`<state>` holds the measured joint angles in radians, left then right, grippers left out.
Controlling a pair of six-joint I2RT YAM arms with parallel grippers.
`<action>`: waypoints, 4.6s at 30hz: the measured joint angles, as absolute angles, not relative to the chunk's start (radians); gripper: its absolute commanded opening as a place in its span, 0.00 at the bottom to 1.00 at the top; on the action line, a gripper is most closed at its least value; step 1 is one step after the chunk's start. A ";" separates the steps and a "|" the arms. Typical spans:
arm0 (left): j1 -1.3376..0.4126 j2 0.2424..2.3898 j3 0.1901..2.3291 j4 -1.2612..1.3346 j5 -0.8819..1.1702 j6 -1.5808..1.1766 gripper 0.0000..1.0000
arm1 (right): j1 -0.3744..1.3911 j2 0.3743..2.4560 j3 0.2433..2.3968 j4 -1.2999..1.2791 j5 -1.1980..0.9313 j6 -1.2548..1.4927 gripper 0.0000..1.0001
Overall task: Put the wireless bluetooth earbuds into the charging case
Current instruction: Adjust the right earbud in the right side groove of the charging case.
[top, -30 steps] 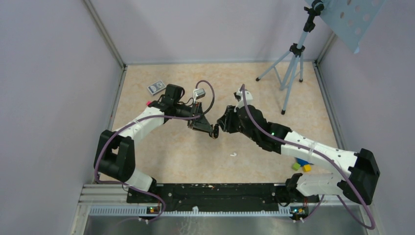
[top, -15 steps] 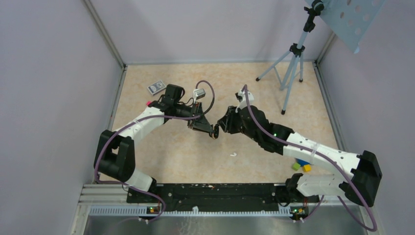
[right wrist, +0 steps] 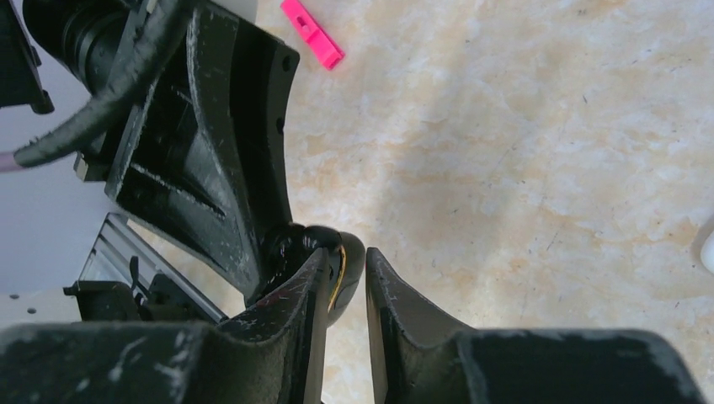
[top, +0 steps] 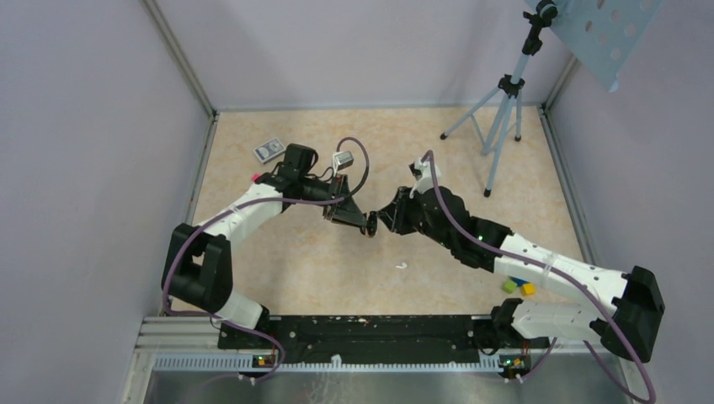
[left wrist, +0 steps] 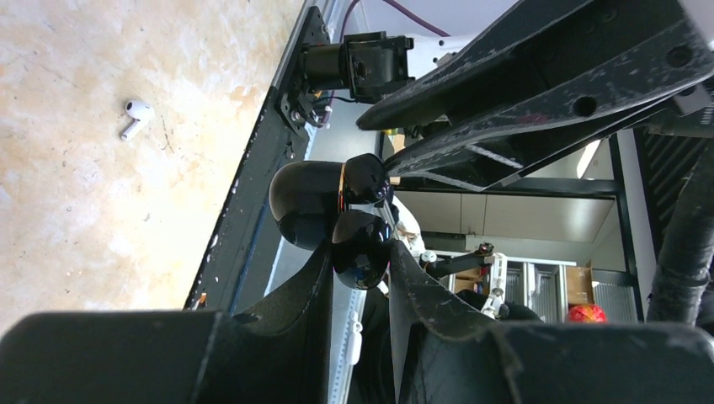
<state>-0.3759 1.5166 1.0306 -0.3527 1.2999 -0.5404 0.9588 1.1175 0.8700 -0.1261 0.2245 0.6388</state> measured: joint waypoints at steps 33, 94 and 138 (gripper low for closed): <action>-0.397 1.517 1.063 -0.370 1.293 -0.505 0.00 | 0.862 1.238 1.129 -0.379 -0.048 0.220 0.46; -0.401 1.539 1.070 -0.376 1.275 -0.499 0.00 | 0.848 1.276 1.153 -0.409 -0.159 0.198 0.26; -0.548 1.679 1.244 -0.787 1.370 -0.139 0.00 | 0.848 0.930 0.813 -0.318 -0.421 -0.446 0.44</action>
